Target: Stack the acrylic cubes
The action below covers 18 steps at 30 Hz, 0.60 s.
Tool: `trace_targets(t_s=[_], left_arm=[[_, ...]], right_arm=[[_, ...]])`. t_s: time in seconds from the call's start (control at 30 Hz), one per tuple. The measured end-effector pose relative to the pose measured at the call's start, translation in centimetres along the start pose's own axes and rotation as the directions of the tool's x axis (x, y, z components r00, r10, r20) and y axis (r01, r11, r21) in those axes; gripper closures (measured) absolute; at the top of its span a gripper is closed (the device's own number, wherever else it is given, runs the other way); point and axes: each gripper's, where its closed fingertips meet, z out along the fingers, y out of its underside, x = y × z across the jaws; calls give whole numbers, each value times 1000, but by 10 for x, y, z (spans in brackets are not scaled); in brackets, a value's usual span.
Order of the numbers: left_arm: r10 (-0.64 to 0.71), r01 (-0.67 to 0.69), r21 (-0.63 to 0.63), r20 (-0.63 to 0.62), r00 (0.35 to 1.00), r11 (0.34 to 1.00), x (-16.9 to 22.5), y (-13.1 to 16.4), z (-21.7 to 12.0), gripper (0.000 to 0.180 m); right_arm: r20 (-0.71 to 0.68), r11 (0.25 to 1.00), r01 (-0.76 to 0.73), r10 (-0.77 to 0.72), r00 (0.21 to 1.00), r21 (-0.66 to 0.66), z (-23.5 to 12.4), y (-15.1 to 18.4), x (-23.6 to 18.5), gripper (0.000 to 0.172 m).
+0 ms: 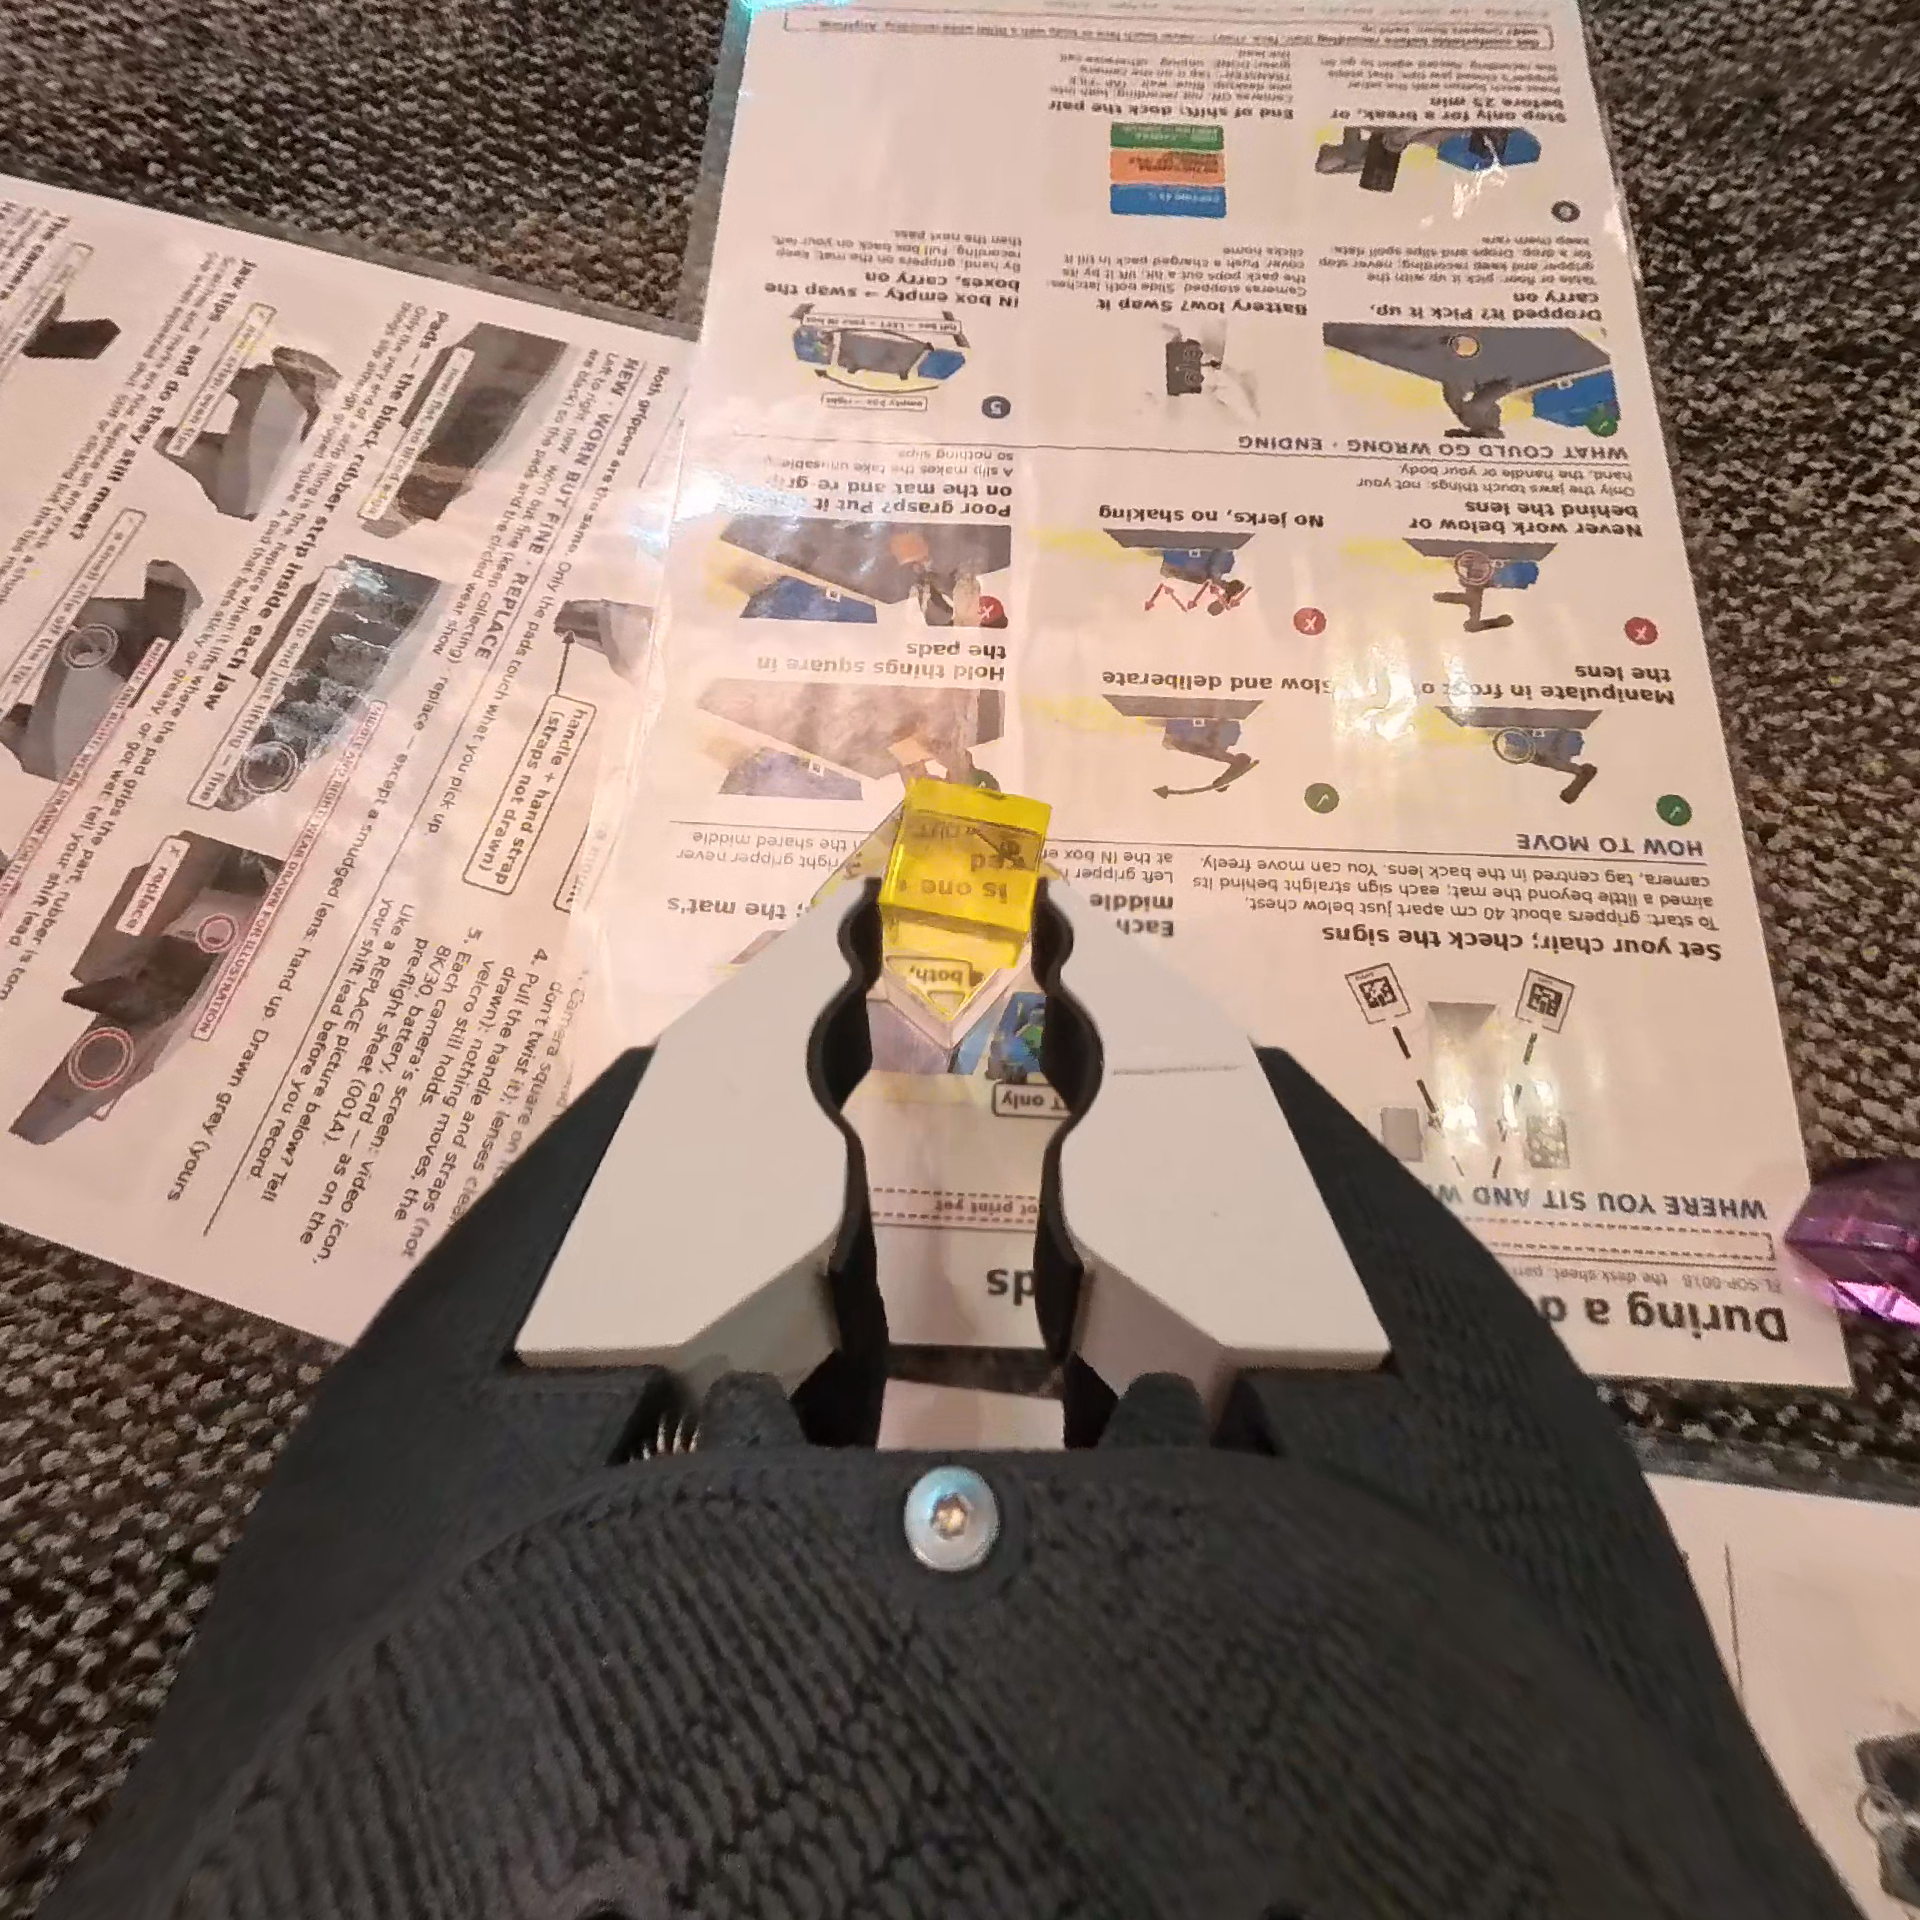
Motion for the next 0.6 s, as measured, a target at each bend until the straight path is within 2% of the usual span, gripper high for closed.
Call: trace_targets(t_s=[0.23,0.37,0.6], left_arm=[[-2,2,4,2,1000,1000,0,-1,-1,180],[-3,3,4,3,1000,1000,-1,-1,-1,180],[-2,2,6,4,1000,1000,-1,-1,-1,180]], right_arm=[[-2,1000,20,-20,1000,-20,-1,1,-7,146],[-1,999,37,-37,999,-32,-2,3,-9,134],[20,999,31,-31,999,-38,-6,6,-13,143]])
